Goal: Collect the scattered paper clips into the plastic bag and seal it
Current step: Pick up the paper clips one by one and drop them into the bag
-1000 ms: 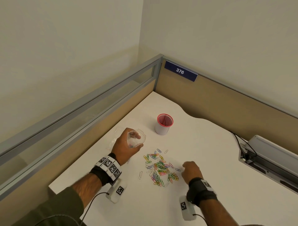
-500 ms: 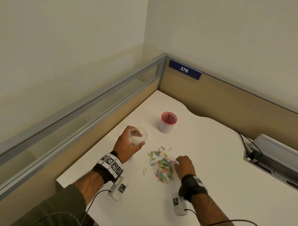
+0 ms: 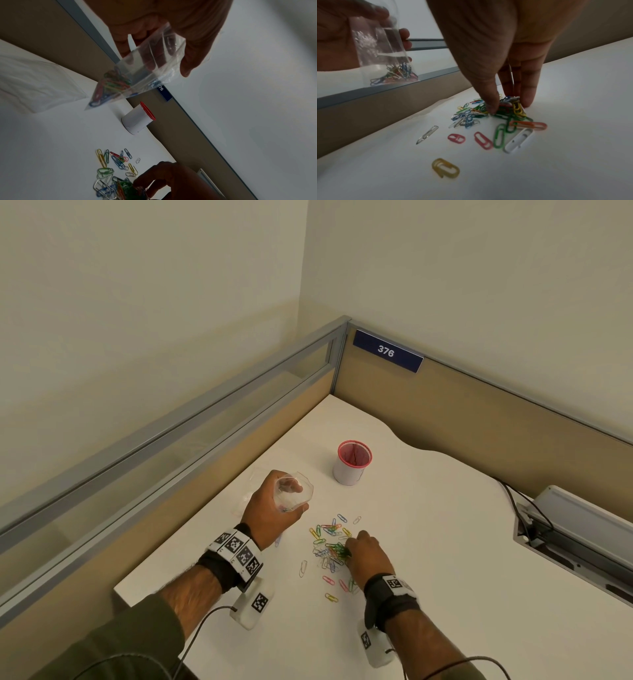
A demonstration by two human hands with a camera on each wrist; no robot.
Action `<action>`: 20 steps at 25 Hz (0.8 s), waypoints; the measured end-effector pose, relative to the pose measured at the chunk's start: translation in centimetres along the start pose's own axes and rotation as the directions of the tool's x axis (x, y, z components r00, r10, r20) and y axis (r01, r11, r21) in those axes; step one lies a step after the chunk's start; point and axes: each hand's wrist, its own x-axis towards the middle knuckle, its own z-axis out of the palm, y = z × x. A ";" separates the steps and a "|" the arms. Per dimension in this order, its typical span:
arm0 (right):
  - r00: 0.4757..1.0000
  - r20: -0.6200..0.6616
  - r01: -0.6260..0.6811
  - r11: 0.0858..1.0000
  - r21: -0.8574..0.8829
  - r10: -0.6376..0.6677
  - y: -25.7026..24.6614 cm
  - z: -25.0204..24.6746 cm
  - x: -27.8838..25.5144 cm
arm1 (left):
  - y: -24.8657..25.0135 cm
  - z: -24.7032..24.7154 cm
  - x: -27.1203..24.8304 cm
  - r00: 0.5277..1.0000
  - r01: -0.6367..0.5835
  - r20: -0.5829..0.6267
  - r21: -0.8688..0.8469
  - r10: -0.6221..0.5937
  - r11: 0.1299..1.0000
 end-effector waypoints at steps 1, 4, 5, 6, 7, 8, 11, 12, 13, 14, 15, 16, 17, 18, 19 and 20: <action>1.000 0.001 0.005 1.000 -0.004 -0.005 0.0 0.0 0.1 | 0.0 0.0 0.1 1.000 0.002 0.003 0.005 -0.002 1.000; 1.000 -0.003 0.024 0.999 -0.034 -0.024 -0.2 0.0 0.2 | 0.2 0.3 0.3 1.000 0.002 0.015 0.017 -0.002 1.000; 0.999 -0.015 0.029 0.999 -0.038 -0.030 -0.3 -0.1 0.2 | 0.2 0.4 0.4 1.000 0.003 0.019 0.015 -0.003 1.000; 0.999 -0.026 0.027 0.999 -0.036 -0.028 -0.4 -0.2 0.2 | 0.2 0.5 0.5 1.000 0.005 0.023 0.015 -0.006 1.000; 0.999 -0.035 0.020 1.000 -0.024 -0.021 -0.3 -0.3 0.2 | 0.3 0.6 0.6 1.000 0.008 0.024 0.014 -0.008 1.000; 0.999 -0.039 0.004 1.000 -0.005 -0.004 -0.3 -0.6 0.3 | 0.3 0.7 0.7 1.000 0.010 0.024 0.014 -0.010 1.000; 0.995 -0.041 -0.084 0.990 0.114 0.090 0.4 -1.4 0.6 | 0.3 0.9 0.9 1.000 0.015 0.026 0.010 -0.015 1.000; 0.991 -0.053 -0.109 0.980 0.167 0.119 0.8 -1.7 0.6 | 0.2 1.0 1.0 0.999 0.018 0.028 0.008 -0.018 1.000; 0.987 -0.071 -0.125 0.968 0.218 0.144 1.2 -1.9 0.6 | 0.1 1.2 1.1 0.999 0.020 0.031 0.006 -0.020 1.000; 0.983 -0.087 -0.135 0.956 0.262 0.163 1.6 -2.2 0.6 | 0.1 1.3 1.1 0.999 0.018 0.034 0.007 -0.019 1.000; 0.979 -0.102 -0.139 0.943 0.301 0.177 1.9 -2.5 0.6 | 0.0 1.4 1.2 0.999 0.016 0.037 0.010 -0.016 1.000; 0.975 -0.115 -0.140 0.932 0.333 0.188 2.2 -2.8 0.5 | -0.1 1.6 1.2 0.999 0.014 0.041 0.015 -0.015 1.000; 0.972 -0.127 -0.139 0.921 0.363 0.197 2.3 -3.1 0.4 | -0.1 1.8 1.3 0.999 0.013 0.043 0.018 -0.014 1.000; 0.968 -0.140 -0.138 0.908 0.395 0.208 2.4 -3.4 0.3 | -0.1 2.0 1.3 0.999 0.012 0.044 0.017 -0.012 1.000; 0.964 -0.151 -0.134 0.891 0.434 0.218 2.4 -3.8 0.2 | -0.1 2.1 1.3 0.999 0.009 0.044 0.017 -0.010 1.000; 0.959 -0.163 -0.127 0.867 0.482 0.231 2.4 -4.4 0.1 | -0.1 2.3 1.3 0.999 0.006 0.045 0.018 -0.006 1.000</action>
